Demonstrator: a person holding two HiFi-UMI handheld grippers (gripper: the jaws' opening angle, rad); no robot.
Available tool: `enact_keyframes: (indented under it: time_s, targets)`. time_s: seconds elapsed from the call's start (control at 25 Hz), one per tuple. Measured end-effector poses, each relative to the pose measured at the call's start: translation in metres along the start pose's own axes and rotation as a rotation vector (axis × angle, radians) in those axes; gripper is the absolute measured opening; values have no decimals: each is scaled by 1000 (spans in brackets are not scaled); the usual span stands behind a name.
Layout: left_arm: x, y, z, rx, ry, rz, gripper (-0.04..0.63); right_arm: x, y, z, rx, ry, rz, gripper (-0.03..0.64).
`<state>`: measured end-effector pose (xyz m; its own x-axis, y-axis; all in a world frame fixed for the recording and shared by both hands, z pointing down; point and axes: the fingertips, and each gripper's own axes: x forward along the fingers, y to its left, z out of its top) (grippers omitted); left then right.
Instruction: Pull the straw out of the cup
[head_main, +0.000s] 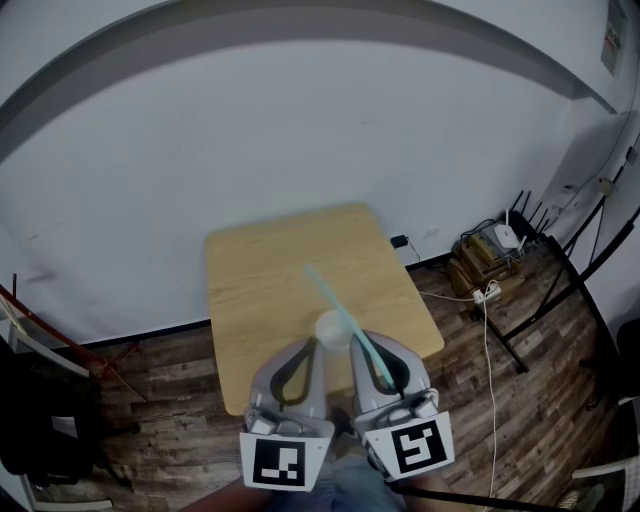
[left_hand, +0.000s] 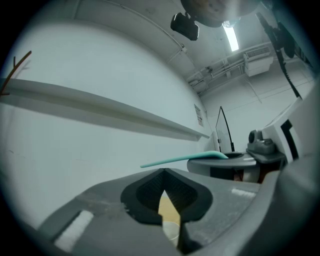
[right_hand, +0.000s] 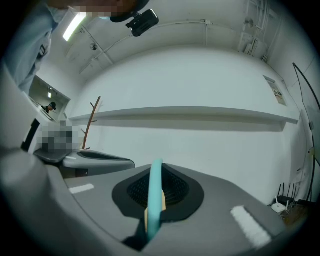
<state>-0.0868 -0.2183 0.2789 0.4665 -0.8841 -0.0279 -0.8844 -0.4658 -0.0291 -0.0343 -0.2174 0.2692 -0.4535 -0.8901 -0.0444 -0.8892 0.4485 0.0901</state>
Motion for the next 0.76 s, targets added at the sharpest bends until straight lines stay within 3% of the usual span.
enact_keyframes:
  time_s: [0.76]
  targets:
    - [4, 2, -2, -10, 2, 1, 18, 2, -3, -3, 0, 7, -3, 6]
